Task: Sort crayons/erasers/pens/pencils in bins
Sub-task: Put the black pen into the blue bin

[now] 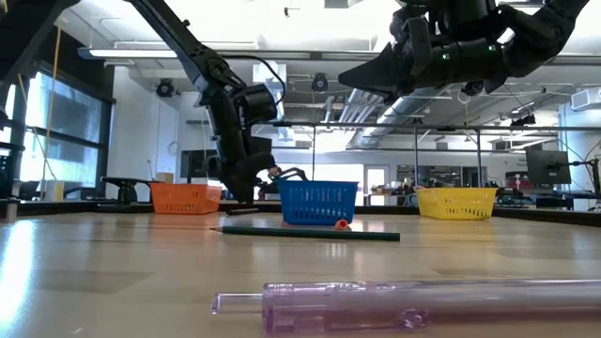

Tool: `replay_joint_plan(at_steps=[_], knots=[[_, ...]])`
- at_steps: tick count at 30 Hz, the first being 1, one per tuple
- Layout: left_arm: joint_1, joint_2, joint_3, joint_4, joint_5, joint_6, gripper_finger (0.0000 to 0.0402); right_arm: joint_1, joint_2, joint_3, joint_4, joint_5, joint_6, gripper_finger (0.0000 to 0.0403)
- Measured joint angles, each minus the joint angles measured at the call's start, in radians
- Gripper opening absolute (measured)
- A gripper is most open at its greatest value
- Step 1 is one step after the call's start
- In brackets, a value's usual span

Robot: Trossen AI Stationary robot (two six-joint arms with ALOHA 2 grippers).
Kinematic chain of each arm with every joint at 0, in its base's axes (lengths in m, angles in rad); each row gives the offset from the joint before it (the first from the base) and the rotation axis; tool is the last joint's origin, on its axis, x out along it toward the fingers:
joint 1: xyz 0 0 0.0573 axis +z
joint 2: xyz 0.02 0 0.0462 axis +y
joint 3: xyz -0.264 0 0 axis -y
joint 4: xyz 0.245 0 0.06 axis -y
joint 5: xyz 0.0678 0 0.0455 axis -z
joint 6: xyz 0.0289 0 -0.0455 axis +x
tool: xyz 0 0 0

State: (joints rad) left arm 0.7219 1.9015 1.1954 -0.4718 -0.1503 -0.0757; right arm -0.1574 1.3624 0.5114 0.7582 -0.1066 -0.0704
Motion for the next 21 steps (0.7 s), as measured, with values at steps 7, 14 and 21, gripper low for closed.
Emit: replay_joint_plan(at_steps=[7, 14, 21], knots=[[0.016, 0.015, 0.000, 0.001, 0.008, 0.000, 0.0145, 0.000, 0.000, 0.000, 0.000, 0.000, 0.000, 0.0000], [0.024, 0.049, -0.001, 0.000, 0.008, 0.000, 0.0145, 0.000, 0.000, 0.000, 0.001, 0.000, 0.000, 0.0000], [0.022, 0.049, 0.000, -0.008, 0.018, 0.027, 0.0114, 0.000, 0.000, 0.000, 0.001, 0.000, -0.001, 0.0000]])
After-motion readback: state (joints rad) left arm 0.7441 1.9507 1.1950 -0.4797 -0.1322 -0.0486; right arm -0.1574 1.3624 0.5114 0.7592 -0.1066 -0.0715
